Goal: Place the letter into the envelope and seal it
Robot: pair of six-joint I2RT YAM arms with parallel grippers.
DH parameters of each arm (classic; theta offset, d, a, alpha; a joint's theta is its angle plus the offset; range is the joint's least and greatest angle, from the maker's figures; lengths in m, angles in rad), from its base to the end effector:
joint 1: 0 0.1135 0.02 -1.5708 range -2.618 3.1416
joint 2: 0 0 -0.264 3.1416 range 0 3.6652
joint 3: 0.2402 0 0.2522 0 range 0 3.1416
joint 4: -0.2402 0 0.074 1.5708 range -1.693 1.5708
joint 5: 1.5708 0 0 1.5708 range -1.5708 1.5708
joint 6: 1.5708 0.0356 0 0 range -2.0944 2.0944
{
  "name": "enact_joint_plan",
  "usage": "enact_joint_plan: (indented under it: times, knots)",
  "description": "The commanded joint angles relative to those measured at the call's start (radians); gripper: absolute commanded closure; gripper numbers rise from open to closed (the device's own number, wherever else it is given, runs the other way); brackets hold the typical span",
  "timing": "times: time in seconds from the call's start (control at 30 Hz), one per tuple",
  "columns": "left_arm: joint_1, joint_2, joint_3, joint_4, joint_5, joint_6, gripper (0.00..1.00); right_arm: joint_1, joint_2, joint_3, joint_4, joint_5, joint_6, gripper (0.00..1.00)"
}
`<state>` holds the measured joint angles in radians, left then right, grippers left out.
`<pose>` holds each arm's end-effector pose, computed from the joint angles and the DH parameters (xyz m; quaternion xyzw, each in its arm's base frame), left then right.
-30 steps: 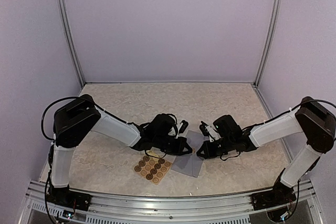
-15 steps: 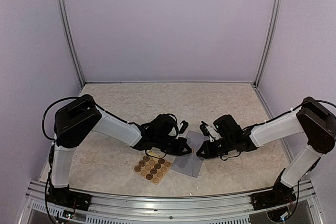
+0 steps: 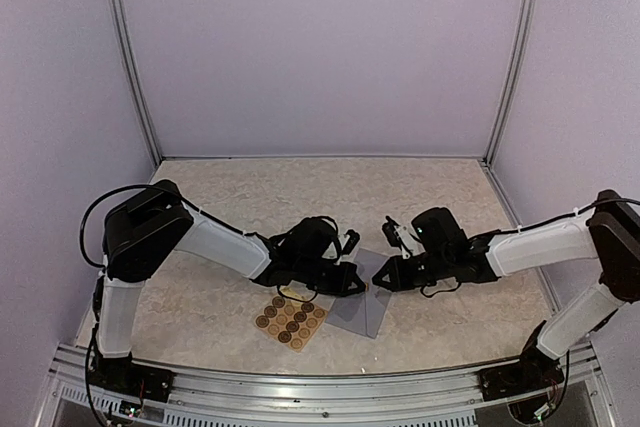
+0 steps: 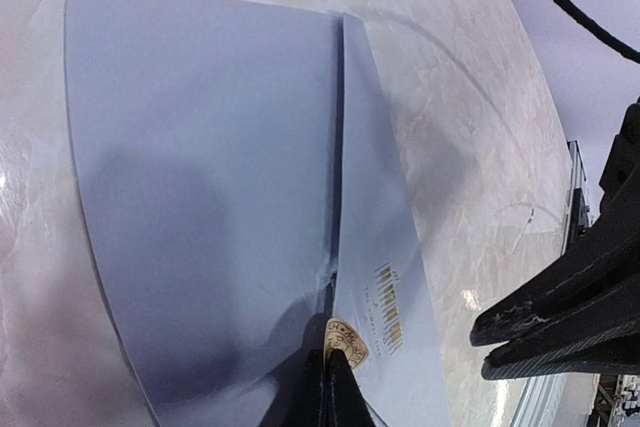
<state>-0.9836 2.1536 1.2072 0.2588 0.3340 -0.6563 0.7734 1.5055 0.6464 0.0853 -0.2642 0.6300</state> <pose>0.2343 -0.3731 0.1019 0.2153 0.8680 -0.4107 0.1777 0.1979 0.2062 0.1549 -0.1164 0.9076 0.3410 0.2154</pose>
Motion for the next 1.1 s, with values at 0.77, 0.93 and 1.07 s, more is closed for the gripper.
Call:
enact_joint_plan:
  times: [0.77,0.93,1.07]
  knots:
    - [-0.006,0.04,0.015,-0.058,-0.022,0.024,1.0,0.01,0.206,0.076,0.106,-0.032,-0.006,1.0]
    - [-0.006,0.04,0.014,-0.058,-0.021,0.024,1.0,0.009,0.213,0.075,0.081,-0.016,-0.002,1.0]
    - [-0.006,0.041,0.015,-0.056,-0.018,0.025,1.0,0.009,0.239,0.07,0.076,-0.009,-0.002,1.0]
